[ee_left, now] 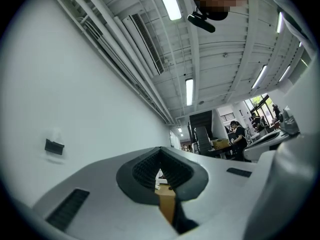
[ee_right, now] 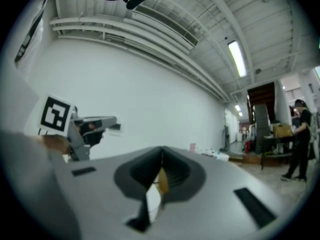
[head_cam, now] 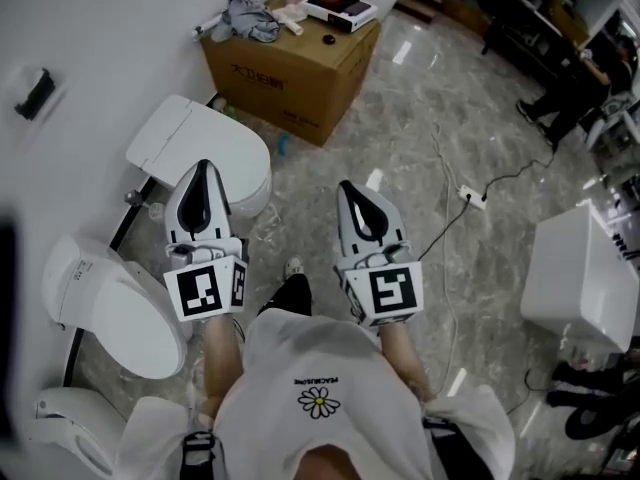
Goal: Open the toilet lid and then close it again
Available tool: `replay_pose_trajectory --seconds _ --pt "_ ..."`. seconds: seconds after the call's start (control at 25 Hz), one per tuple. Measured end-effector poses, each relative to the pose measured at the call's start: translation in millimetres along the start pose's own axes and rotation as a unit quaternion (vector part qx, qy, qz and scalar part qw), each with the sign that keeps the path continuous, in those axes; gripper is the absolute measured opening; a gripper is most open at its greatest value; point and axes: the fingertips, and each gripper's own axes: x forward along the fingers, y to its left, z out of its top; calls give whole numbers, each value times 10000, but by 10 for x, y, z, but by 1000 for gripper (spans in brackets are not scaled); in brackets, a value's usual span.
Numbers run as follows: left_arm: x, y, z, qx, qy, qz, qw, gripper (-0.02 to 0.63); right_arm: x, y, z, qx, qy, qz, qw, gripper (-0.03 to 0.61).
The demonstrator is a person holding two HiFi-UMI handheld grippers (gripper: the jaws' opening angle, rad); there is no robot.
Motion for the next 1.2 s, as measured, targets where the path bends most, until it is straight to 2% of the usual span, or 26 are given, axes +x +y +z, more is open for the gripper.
replay_pose_trajectory --seconds 0.32,0.72,0.84,1.04,1.2 --pt "1112 434 -152 355 -196 -71 9992 25 1350 -281 166 -53 31 120 9999 31" --pt "1583 785 -337 420 -15 269 9988 25 2131 -241 215 67 -89 595 9982 30" --pt "1704 842 -390 456 47 366 9983 25 2374 -240 208 137 -67 834 9964 31" --pt "1943 1016 -514 553 108 813 9951 25 2885 -186 254 94 -237 1411 9897 30" --pt "2142 1106 -602 485 156 1253 9908 25 3233 -212 237 189 -272 1938 9805 31"
